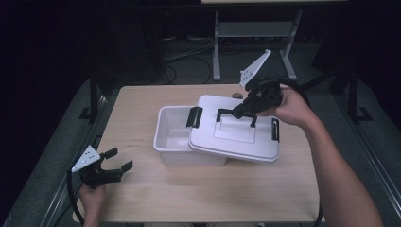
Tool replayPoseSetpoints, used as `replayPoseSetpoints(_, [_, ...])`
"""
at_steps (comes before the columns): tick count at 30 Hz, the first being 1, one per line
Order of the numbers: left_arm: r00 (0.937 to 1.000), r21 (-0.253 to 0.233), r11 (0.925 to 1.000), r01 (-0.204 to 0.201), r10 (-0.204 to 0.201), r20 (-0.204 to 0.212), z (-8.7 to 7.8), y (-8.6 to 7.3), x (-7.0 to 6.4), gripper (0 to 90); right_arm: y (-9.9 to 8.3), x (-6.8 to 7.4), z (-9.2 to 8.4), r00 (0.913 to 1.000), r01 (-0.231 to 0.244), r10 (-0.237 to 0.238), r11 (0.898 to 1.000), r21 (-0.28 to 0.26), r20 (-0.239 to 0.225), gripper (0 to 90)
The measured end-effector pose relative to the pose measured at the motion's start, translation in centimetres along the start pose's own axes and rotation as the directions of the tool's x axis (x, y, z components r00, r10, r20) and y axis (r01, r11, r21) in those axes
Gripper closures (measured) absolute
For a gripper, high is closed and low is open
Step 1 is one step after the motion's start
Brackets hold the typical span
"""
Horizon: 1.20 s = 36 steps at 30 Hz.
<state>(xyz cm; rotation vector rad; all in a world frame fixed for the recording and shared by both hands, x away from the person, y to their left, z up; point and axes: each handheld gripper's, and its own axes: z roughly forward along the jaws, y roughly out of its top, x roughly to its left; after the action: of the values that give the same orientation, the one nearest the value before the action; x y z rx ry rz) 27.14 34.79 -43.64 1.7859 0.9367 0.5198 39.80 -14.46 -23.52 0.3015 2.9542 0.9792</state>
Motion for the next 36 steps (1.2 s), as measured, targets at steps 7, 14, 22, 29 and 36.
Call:
replayPoseSetpoints(7, [1.0000, 0.005, 0.9999, -0.009, 0.009, 0.000, 0.1, 0.0, 0.0, 14.1, 1.2, -0.6, 0.8, 0.9998, 0.011, -0.011, 1.000, 0.001, -0.016, 84.2])
replayPoseSetpoints(14, [1.0000, -0.001, 1.0000, 0.003, -0.003, -0.002, -0.1, -0.1, 0.1, 14.1, 2.3, -1.1, 2.2, 0.9988, 0.020, -0.020, 1.000, -0.008, -0.045, 84.2])
replayPoseSetpoints(22, [1.0000, -0.010, 0.9999, 0.007, -0.007, -0.003, -0.2, 0.0, 0.2, 14.1, 3.5, -1.9, 4.1, 0.9967, 0.034, -0.033, 0.999, 0.008, -0.074, 84.2])
replayPoseSetpoints(29, [1.0000, -0.012, 0.9999, 0.007, -0.007, 0.002, -0.1, 0.0, 0.0, 14.1, 4.4, -2.3, 5.3, 0.9945, 0.045, -0.044, 0.999, 0.014, -0.095, 84.2])
replayPoseSetpoints(36, [1.0000, -0.007, 1.0000, 0.003, -0.003, 0.000, -0.1, -0.1, 0.0, 14.1, 5.1, -2.7, 6.1, 0.9927, 0.049, -0.047, 0.999, 0.012, -0.111, 84.2])
